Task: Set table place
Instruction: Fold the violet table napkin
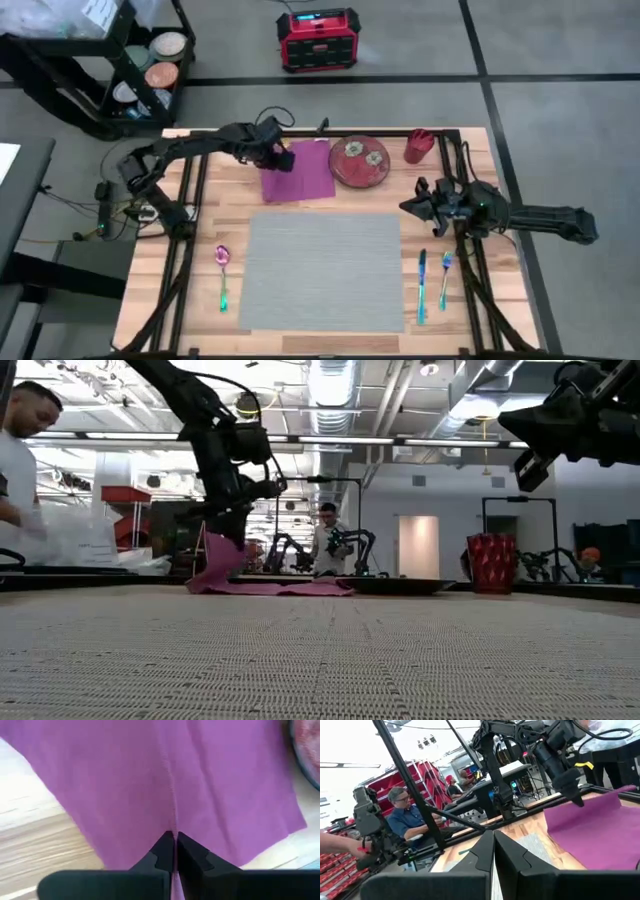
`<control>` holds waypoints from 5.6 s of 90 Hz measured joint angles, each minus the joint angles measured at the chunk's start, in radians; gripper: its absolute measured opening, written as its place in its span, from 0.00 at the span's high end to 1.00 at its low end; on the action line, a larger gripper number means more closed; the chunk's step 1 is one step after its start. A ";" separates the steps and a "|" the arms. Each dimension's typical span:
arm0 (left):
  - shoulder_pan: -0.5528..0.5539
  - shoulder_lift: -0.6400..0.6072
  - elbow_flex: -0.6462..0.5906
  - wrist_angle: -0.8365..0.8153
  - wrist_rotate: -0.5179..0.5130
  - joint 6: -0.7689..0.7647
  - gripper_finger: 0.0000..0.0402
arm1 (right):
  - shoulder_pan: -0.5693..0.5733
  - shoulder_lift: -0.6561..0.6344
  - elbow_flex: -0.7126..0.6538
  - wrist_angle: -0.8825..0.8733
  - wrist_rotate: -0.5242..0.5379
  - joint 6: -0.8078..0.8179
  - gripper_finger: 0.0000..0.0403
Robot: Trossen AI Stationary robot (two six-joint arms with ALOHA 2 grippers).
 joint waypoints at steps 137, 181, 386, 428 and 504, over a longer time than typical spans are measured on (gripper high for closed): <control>-0.090 0.080 0.002 0.272 -0.006 -0.032 0.94 | 0.000 0.000 0.000 0.000 -0.105 0.036 1.00; -0.094 0.080 0.002 0.189 -0.065 -0.135 0.68 | 0.000 0.000 0.000 0.000 -0.105 0.048 1.00; 0.024 -0.116 -0.203 0.293 -0.037 -0.264 1.00 | 0.038 0.000 0.000 -0.039 -0.117 0.164 0.90; 0.036 -0.249 -0.196 0.198 -0.064 -0.381 1.00 | 0.038 0.000 0.000 -0.039 -0.117 0.163 0.90; 0.105 -0.253 -0.064 -0.592 -0.253 -0.188 1.00 | 0.039 0.000 0.000 -0.055 -0.122 0.175 0.90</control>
